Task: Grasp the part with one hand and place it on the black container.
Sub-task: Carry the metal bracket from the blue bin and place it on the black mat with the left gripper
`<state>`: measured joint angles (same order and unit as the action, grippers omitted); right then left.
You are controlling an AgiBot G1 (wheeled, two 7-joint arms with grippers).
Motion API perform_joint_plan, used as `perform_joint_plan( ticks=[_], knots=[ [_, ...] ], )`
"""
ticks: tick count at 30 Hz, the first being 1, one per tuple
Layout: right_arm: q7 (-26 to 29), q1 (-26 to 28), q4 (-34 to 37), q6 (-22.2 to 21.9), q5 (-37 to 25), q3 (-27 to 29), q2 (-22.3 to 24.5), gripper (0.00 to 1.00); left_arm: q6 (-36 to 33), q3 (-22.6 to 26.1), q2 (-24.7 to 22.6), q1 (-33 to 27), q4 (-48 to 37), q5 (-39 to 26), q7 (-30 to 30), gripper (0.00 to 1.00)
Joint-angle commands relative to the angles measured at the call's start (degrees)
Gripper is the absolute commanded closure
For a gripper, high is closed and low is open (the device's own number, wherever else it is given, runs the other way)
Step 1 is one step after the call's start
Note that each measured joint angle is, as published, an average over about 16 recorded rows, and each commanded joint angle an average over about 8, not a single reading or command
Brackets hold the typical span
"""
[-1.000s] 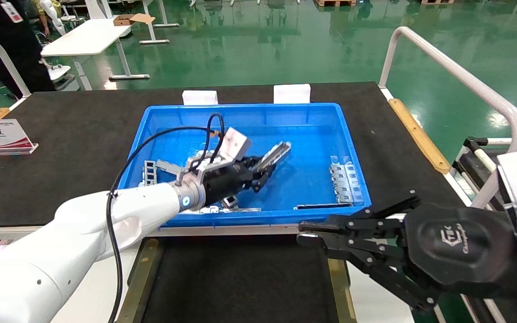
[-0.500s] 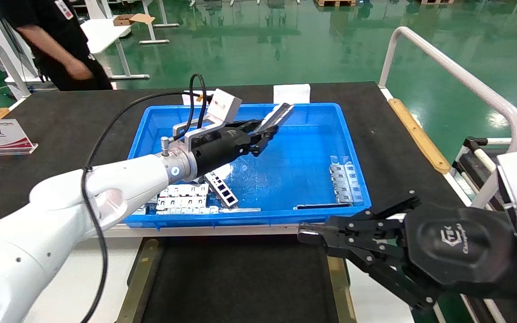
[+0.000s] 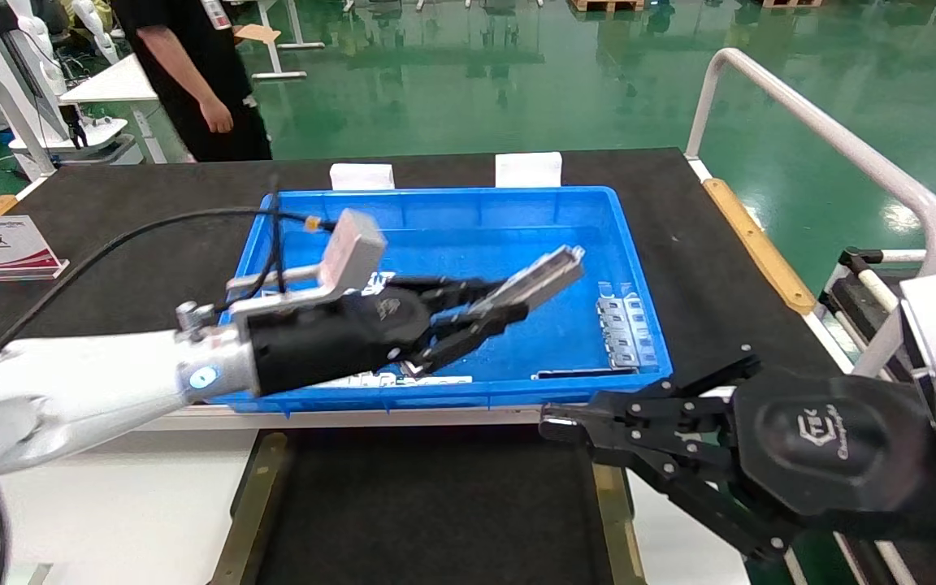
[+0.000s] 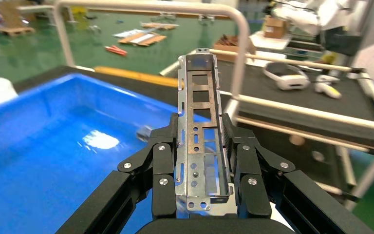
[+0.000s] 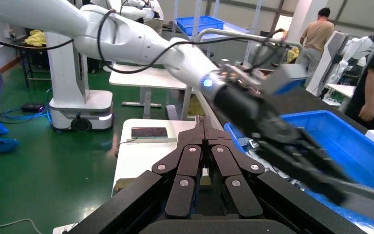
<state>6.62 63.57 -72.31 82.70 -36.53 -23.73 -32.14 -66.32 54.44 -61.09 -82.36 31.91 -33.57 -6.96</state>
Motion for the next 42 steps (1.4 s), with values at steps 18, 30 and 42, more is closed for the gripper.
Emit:
perform_joint_plan(
  ticks=[18, 30, 42],
  knots=[
    [0.00, 0.00, 0.00, 0.00, 0.00, 0.00, 0.00, 1.00, 22.81, 3.43, 24.26, 30.70, 41.23, 3.83, 10.20, 1.00],
    [0.00, 0.00, 0.00, 0.00, 0.00, -0.01, 0.00, 1.00, 55.17, 0.87, 11.38, 43.62, 43.75, 6.70, 8.43, 1.00],
    [0.00, 0.00, 0.00, 0.00, 0.01, -0.01, 0.00, 1.00, 71.13, -7.75, -5.95, 44.35, 35.24, 4.57, 5.77, 1.00]
  ],
)
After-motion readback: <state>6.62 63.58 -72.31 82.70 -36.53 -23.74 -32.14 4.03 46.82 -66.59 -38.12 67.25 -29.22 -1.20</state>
